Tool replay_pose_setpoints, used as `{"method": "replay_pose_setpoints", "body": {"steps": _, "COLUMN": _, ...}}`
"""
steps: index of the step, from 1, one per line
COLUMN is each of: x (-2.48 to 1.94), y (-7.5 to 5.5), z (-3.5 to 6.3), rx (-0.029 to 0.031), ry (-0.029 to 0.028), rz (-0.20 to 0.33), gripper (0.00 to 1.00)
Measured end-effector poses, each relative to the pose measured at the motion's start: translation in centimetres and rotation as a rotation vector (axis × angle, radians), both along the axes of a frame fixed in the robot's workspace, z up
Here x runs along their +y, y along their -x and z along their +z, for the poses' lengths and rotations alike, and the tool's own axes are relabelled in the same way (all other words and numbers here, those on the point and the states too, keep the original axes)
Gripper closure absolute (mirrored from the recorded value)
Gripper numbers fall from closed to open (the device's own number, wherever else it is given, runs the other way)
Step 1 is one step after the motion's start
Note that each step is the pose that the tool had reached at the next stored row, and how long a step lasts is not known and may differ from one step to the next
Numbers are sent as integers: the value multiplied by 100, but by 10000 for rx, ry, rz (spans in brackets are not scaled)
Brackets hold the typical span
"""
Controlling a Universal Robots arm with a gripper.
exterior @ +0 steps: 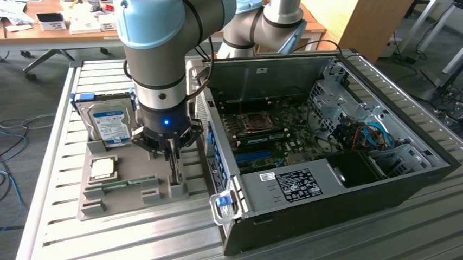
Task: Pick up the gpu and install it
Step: 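Pick up the gpu and move the gpu toward the slot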
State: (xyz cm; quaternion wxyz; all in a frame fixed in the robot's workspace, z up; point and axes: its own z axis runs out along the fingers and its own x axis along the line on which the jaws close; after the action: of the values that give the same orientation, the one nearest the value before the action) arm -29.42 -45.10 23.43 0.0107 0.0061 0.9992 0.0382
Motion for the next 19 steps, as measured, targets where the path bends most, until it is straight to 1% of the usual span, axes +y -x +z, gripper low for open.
{"method": "replay_pose_setpoints", "body": {"steps": 6, "x": 0, "y": -1, "z": 2, "rx": -1, "ry": -1, "rz": 1, "gripper": 73}}
{"method": "replay_pose_setpoints", "body": {"steps": 9, "x": 0, "y": 0, "z": 24, "rx": 0, "ry": 0, "rz": 0, "gripper": 73}}
{"method": "replay_pose_setpoints", "body": {"steps": 19, "x": 0, "y": 0, "z": 169, "rx": 0, "ry": -9, "rz": 0, "gripper": 73}}
